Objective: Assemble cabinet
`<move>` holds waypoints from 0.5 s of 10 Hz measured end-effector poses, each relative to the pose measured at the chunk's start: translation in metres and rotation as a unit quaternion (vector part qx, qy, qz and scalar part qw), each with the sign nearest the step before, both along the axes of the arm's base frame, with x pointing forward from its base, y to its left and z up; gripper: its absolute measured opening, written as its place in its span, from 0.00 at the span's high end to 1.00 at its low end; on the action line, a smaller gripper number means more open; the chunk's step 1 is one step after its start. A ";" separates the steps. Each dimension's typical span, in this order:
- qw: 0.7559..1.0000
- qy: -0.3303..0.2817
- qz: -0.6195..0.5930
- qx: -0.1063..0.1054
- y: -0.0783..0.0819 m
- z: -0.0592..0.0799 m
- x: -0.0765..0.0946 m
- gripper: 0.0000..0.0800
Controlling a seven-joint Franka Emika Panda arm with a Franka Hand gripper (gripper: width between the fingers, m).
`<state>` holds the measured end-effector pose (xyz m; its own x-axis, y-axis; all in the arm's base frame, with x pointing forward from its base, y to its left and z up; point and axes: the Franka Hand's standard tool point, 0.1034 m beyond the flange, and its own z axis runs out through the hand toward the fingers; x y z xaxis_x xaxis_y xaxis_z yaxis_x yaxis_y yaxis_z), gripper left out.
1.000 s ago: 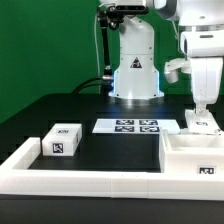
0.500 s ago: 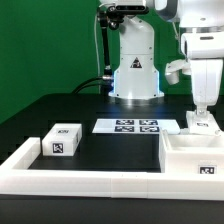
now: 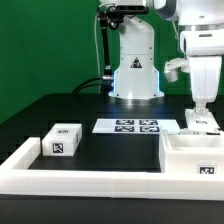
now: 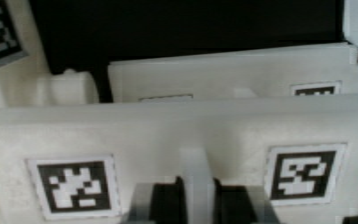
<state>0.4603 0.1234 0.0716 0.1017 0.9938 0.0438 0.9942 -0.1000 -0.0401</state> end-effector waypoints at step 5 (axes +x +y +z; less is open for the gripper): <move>1.000 0.002 -0.003 0.002 -0.001 -0.005 -0.002 0.92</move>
Offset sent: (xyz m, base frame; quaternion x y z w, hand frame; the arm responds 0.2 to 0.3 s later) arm 0.0006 0.0051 -0.0062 0.0012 0.0073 -0.0198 0.9998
